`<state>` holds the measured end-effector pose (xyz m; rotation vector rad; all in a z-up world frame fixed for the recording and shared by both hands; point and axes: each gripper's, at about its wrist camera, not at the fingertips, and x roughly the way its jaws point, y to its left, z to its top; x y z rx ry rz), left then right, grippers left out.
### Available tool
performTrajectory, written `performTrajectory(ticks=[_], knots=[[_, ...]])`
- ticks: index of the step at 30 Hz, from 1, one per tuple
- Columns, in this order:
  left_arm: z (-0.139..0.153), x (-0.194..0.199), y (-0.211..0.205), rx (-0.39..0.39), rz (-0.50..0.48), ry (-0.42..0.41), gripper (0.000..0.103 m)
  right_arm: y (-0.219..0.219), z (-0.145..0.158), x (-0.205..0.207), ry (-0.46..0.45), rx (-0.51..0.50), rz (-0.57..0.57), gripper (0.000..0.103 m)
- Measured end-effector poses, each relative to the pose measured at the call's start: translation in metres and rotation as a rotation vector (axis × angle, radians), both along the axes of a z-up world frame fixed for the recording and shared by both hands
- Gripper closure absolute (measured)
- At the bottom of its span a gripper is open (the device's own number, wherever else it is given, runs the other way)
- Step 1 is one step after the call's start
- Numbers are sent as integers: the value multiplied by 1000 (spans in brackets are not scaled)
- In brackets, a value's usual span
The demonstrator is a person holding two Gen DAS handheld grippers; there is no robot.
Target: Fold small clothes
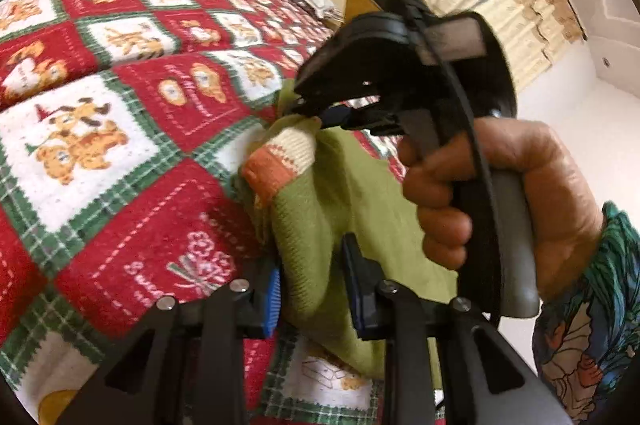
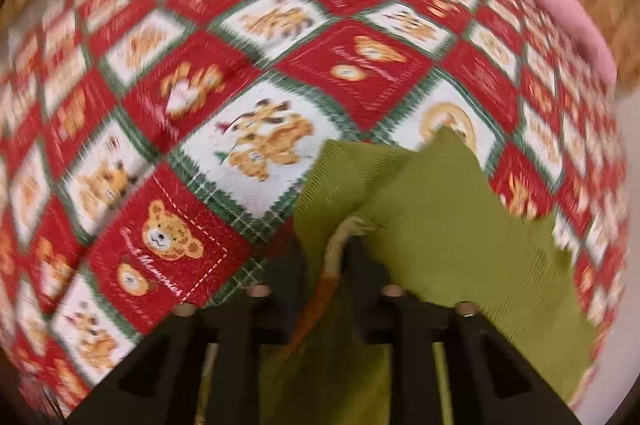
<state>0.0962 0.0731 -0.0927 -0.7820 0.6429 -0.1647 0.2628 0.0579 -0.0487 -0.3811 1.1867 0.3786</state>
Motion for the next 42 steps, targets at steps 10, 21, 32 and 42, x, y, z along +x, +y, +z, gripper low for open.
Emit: performTrajectory(ticks=[10, 21, 32, 42], knots=[[37, 4, -41, 141, -207, -165, 90, -121, 66, -23, -70, 380, -180, 89], [71, -4, -160, 476, -511, -316, 94, -286, 64, -63, -110, 532, -373, 90], [61, -8, -264, 582, -722, -313, 94, -407, 29, -90, -123, 558, -480, 90], [36, 3, -282, 560, -831, -173, 86, -446, -22, -101, -129, 654, -551, 90]])
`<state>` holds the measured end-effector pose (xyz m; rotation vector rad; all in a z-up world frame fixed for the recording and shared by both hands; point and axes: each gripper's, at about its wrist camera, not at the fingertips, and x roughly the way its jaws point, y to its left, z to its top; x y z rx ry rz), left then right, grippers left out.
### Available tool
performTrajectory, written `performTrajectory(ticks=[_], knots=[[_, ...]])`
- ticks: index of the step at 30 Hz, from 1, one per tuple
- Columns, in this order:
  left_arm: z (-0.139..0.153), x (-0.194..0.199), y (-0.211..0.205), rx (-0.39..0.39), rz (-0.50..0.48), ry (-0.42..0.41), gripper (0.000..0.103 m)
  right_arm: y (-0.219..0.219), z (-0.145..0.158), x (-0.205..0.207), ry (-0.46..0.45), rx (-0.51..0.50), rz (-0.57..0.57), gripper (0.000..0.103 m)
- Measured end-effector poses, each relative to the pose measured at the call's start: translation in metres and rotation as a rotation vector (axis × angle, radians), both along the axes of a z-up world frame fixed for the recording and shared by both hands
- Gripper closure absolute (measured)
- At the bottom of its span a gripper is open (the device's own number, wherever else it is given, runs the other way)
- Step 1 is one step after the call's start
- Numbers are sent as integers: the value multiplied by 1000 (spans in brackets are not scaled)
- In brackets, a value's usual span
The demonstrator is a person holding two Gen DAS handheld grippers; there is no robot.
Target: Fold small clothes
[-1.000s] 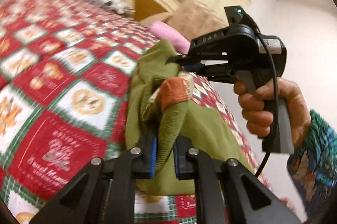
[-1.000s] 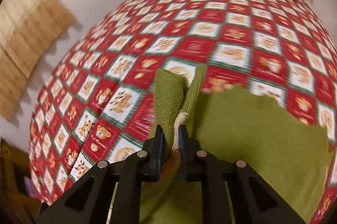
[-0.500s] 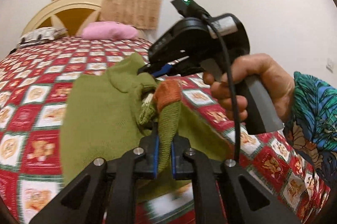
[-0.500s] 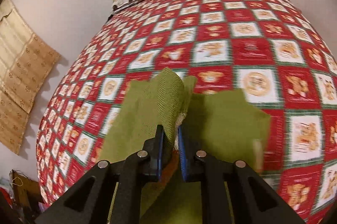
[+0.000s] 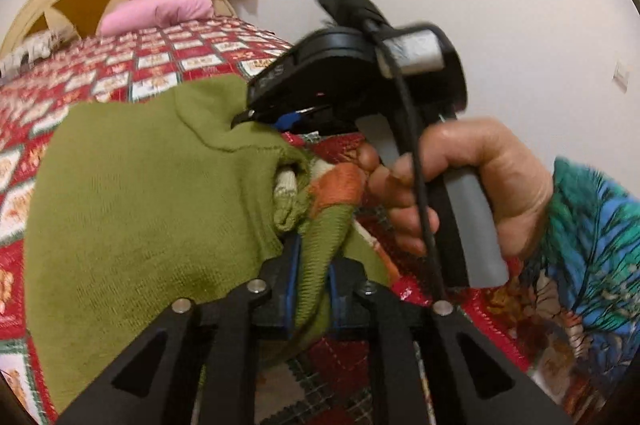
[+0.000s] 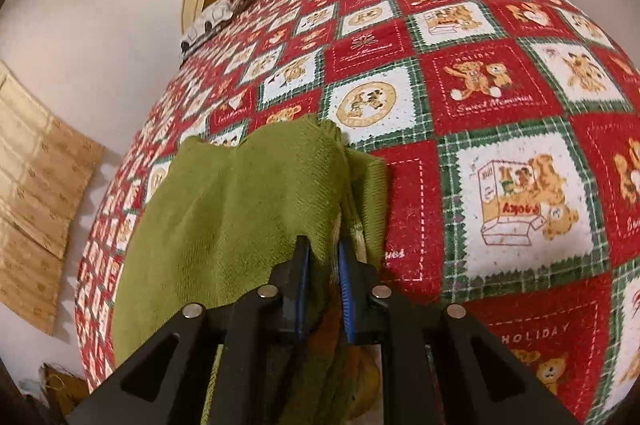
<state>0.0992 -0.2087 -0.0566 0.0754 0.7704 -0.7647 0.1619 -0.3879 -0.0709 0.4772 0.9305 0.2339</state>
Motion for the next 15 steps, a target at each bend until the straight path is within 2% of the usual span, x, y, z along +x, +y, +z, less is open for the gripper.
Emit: performTrajectory(ticks=[3, 5, 7, 8, 9, 10, 12, 14, 15], knots=[[8, -9, 25, -93, -9, 78, 75, -4, 4, -14, 8, 38, -38, 89], [14, -31, 47, -148, -37, 87, 70, -8, 14, -34, -1, 20, -84, 84], [20, -51, 71, -185, -44, 77, 59, -13, 31, -68, -53, -48, -138, 84], [22, -57, 81, -202, -40, 66, 48, -14, 40, -90, -81, -77, -148, 84], [25, -68, 100, -221, -16, 39, 39, -13, 48, -111, -97, -103, -159, 84], [26, -72, 109, -225, 9, 20, 34, -12, 54, -127, -110, -113, -163, 84], [28, -76, 129, -231, 77, -17, 34, -3, 61, -155, -149, -100, -128, 84], [27, -60, 136, -220, 138, -7, 34, 15, 64, -164, -162, -108, -60, 83], [26, -52, 140, -215, 193, 11, 34, 28, 66, -164, -165, -134, -11, 79]])
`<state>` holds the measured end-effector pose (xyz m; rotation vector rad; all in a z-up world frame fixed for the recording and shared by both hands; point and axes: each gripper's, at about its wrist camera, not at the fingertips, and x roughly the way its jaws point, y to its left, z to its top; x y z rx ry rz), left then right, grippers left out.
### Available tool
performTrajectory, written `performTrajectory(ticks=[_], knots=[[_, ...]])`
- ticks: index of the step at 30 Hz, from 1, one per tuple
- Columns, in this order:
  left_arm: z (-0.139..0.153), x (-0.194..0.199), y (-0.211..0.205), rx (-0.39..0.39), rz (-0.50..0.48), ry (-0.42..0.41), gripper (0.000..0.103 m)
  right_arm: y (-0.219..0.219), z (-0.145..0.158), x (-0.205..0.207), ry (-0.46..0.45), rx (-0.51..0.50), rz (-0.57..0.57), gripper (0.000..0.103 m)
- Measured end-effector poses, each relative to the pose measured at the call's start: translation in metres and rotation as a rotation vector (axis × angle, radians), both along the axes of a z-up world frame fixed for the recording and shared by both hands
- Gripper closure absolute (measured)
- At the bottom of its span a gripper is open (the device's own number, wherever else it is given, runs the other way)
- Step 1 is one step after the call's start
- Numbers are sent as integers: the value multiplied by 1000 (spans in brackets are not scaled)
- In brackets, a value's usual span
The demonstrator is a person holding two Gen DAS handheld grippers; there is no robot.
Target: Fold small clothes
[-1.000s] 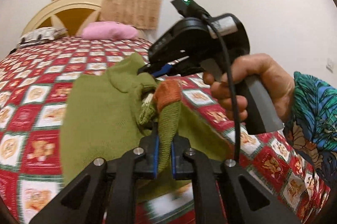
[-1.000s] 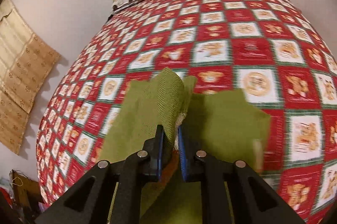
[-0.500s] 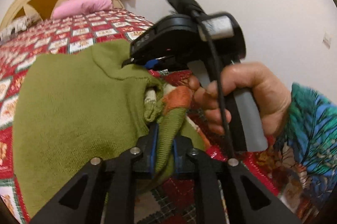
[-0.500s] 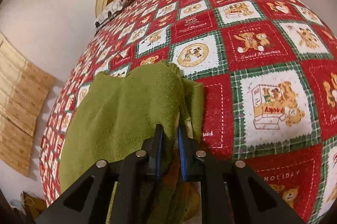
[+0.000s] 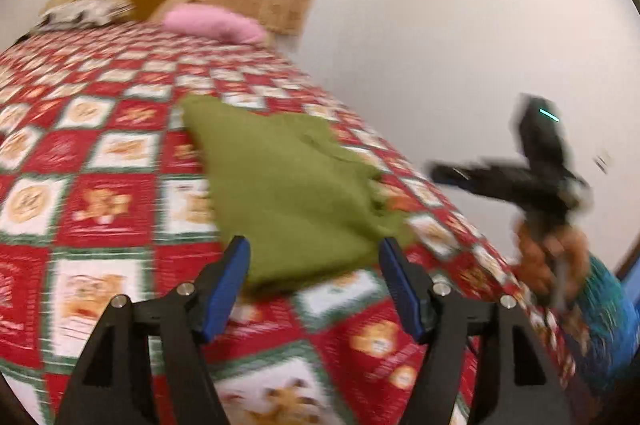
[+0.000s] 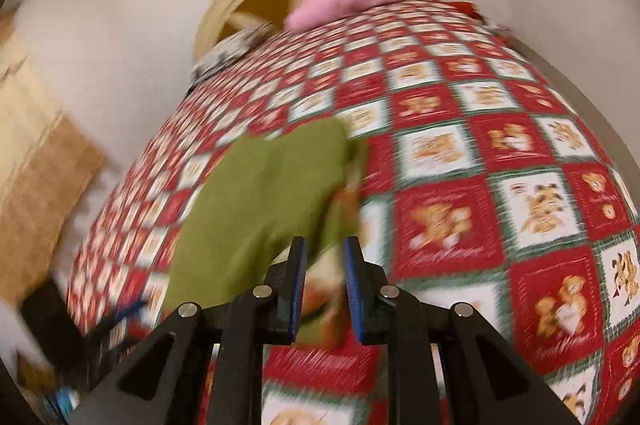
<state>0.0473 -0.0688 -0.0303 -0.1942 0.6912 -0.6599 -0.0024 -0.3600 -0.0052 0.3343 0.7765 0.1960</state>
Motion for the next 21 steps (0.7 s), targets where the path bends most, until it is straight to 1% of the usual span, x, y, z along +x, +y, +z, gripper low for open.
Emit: performTrajectory(ticks=[1, 3, 5, 6, 7, 9, 10, 11, 12, 13, 15, 17, 18, 19, 20, 21], knots=[[-2, 8, 2, -5, 34, 15, 34, 14, 0, 3, 0, -48, 44, 67], [-7, 26, 2, -7, 75, 49, 34, 38, -1, 11, -10, -161, 89, 56], [-13, 37, -3, -3, 109, 96, 34, 54, -8, 23, -18, -292, 99, 56], [-16, 43, -5, -5, 120, 108, 34, 55, -11, 27, -19, -319, 99, 56], [-21, 46, -10, -4, 129, 130, 34, 56, -15, 33, -17, -327, 110, 56], [-29, 52, -13, -11, 126, 168, 34, 56, -28, 42, 18, -300, 162, 57], [-32, 53, -15, -8, 123, 182, 34, 60, -38, 43, 52, -317, 186, 69], [-38, 53, -18, -1, 120, 193, 34, 65, -49, 44, 87, -384, 195, 81], [-40, 54, -18, 3, 118, 198, 34, 69, -55, 41, 101, -431, 190, 91], [-44, 53, -19, 6, 114, 210, 34, 67, -55, 35, 86, -425, 170, 96], [-44, 56, -15, -23, 111, 219, 34, 48, -46, 25, 69, -294, 91, 97], [-46, 58, -12, -34, 110, 233, 34, 21, -40, 14, 50, -79, -2, 97], [-46, 59, -13, -28, 111, 235, 32, 10, -44, 11, 60, 12, -45, 97], [-46, 58, -14, -17, 112, 230, 32, 0, -54, 8, 88, 93, -86, 97], [-46, 58, -16, 0, 113, 224, 32, -6, -67, 7, 112, 138, -115, 97], [-45, 56, -20, 27, 115, 210, 31, -7, -72, 5, 109, 150, -124, 97]])
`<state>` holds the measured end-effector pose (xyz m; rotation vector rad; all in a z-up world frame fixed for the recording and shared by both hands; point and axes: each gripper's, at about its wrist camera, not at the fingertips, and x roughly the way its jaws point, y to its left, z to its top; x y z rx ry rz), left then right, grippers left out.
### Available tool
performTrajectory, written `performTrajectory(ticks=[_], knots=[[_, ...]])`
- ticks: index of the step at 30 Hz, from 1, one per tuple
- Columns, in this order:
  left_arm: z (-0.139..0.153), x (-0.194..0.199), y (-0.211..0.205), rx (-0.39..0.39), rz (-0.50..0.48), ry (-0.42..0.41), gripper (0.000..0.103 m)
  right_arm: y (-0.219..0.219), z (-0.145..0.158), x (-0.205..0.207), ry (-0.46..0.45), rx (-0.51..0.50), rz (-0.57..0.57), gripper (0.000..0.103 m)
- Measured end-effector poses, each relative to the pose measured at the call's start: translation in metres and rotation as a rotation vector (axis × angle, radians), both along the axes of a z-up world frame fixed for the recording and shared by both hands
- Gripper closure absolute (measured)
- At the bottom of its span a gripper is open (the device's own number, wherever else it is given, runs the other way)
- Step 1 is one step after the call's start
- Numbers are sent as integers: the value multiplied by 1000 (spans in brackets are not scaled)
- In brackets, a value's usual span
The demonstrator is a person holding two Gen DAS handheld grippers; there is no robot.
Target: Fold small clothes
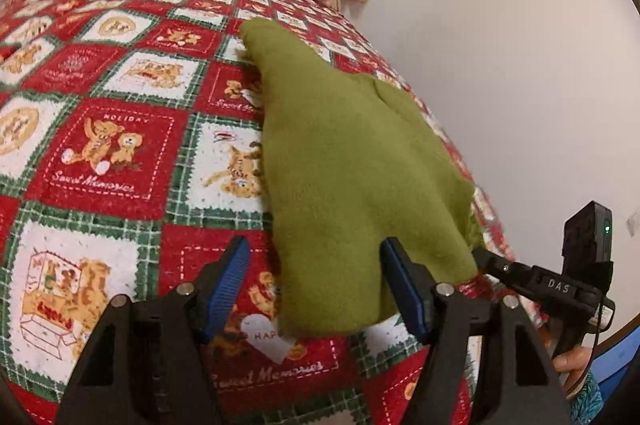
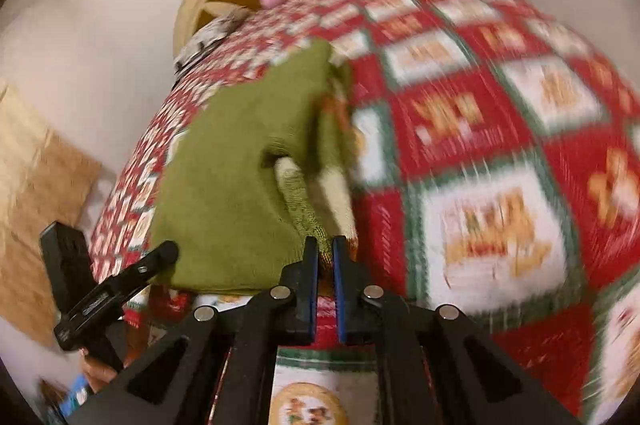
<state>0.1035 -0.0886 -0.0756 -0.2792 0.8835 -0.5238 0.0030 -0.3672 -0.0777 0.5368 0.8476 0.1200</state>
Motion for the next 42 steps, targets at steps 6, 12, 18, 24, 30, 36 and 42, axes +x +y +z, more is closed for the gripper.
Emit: performTrajectory(ticks=[6, 12, 18, 24, 30, 36, 42], knots=[[-1, -1, -4, 40, -7, -10, 29, -3, -2, -12, -3, 16, -31, 97], [-2, 0, -8, 71, -14, -19, 26, -5, 8, -23, 61, -123, -79, 88], [-3, 0, -14, 103, -26, -26, 22, 14, 50, -23, -84, -322, -120, 86], [-4, -1, -15, 114, -27, -28, 22, 79, 61, 51, -130, -478, 26, 86], [-5, 0, -14, 112, -32, -26, 21, 73, 19, 86, -21, -459, 48, 95], [-5, 0, -18, 121, -33, -28, 20, 58, 10, 78, 1, -352, 49, 98], [0, -4, 3, 39, -31, -9, 24, 68, 14, 69, 25, -386, 49, 98]])
